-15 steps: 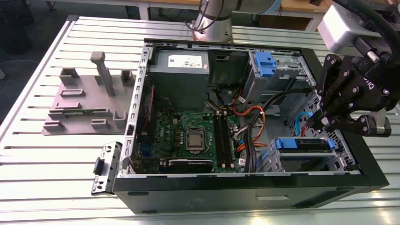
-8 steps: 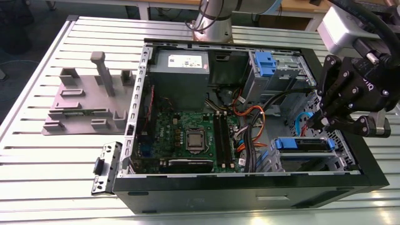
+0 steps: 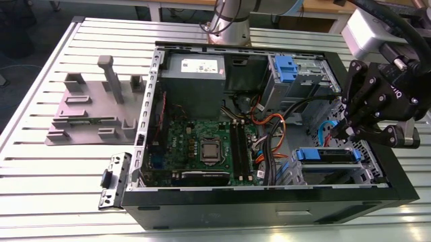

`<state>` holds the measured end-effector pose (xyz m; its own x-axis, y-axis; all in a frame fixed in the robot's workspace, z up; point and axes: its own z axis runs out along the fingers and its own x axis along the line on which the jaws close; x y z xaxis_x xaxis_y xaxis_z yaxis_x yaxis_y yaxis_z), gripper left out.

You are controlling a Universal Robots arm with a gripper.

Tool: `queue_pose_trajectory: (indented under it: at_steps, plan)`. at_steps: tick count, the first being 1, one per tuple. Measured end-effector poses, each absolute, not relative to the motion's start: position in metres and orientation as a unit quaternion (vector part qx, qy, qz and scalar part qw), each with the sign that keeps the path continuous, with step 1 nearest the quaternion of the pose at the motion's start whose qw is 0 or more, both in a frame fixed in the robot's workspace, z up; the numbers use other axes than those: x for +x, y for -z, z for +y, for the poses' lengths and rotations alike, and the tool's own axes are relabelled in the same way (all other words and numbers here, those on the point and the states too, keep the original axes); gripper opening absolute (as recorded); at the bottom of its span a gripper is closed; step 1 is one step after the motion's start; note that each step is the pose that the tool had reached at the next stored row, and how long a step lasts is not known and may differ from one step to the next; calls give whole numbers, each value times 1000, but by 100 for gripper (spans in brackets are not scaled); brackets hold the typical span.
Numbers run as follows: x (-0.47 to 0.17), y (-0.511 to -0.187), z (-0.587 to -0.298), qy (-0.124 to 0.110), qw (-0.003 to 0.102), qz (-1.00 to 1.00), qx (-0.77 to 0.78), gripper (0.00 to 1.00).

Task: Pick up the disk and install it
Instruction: 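Insert the disk into the insertion slot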

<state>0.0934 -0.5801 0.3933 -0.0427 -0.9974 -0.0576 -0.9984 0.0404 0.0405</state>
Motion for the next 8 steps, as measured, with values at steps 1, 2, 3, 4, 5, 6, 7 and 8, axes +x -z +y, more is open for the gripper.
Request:
queue_pose_trajectory:
  at_steps: [1, 2, 3, 4, 5, 6, 7, 8]
  plan:
    - [94, -393, -580, -35, 7, 721, -692, 10]
    - [94, -393, -580, -35, 7, 721, -692, 10]
    - [94, -393, -579, -35, 7, 721, -692, 10]
    - [94, -392, -579, -35, 7, 721, -692, 10]
    - [95, -392, -579, -35, 7, 721, -692, 10]
    - [95, -392, -579, -35, 7, 721, -692, 10]
    - [95, -392, -579, -35, 7, 721, -692, 10]
    - [96, -391, -578, -35, 7, 721, -692, 10]
